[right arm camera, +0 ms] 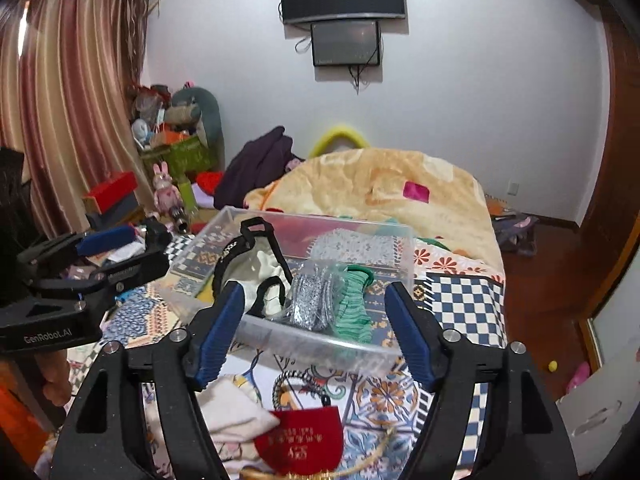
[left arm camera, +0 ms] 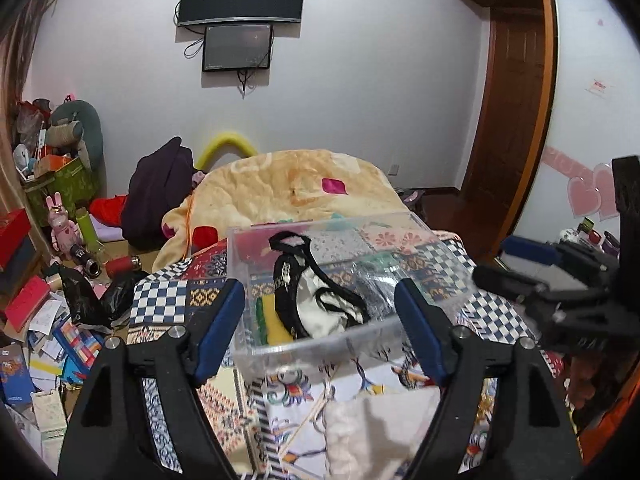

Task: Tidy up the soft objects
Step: 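Release the black cloth into the box while the right tool releases the silver bag, then grasp the white cloth bag with the left tool while the right tool grasps the red pouch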

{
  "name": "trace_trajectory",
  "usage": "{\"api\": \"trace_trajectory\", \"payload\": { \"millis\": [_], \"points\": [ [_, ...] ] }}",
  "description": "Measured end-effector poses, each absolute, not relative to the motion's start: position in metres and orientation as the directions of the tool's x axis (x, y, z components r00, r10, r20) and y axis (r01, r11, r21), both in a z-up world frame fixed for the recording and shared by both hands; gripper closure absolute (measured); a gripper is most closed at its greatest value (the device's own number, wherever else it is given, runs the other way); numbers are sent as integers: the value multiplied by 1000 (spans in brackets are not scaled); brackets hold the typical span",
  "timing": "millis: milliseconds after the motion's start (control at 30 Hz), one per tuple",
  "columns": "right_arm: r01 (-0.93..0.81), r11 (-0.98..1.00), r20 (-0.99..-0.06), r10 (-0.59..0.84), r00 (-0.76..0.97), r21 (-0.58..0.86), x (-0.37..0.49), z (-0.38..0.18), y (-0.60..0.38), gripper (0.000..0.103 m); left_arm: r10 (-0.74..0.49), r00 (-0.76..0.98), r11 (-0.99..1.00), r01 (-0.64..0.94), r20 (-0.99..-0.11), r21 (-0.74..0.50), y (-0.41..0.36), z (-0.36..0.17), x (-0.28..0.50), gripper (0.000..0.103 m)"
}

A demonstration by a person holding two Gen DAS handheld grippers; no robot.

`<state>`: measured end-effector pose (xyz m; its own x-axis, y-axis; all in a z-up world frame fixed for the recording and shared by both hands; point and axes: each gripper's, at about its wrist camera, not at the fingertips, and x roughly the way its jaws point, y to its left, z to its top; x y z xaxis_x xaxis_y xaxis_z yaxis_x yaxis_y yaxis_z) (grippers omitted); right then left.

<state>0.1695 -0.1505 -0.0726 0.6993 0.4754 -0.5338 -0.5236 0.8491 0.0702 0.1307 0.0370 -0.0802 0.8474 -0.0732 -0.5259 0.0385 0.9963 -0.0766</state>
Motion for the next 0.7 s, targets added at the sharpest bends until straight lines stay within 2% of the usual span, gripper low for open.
{"api": "trace_trajectory", "payload": {
  "millis": [200,700],
  "points": [
    [-504,862,-551,446,705,53,155,-87,-160,32,-108,811,993,57,-575,-106,32,-102,115,23],
    [-521,846,-708,436,556,112,138,-165,-159,33,-178,705,982,84,-686,-168,2,-165,102,23]
  ]
}}
